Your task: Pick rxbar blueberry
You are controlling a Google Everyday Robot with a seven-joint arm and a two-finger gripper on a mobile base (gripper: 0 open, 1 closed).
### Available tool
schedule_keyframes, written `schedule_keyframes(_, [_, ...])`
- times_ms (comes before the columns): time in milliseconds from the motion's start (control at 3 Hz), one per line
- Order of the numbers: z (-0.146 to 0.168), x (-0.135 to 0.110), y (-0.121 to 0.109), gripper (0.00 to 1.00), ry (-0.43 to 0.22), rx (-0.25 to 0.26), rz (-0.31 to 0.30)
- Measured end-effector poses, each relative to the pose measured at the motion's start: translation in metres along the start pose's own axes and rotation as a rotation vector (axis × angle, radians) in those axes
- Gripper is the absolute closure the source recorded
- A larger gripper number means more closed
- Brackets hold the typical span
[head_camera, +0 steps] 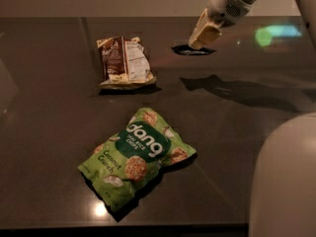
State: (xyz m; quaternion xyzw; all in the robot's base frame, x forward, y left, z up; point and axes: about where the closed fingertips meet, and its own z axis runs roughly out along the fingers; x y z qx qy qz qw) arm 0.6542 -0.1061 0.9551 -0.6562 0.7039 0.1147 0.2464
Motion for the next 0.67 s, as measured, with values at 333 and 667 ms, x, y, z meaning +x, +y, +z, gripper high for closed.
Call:
schedule_keyframes(333, [-0.0197,-0.0169,-0.0063,1.0,-0.044,0.049,-0.022])
schedule_keyframes(667, [-0.0197,-0.0169,-0.0063,1.0,-0.044,0.05,-0.022])
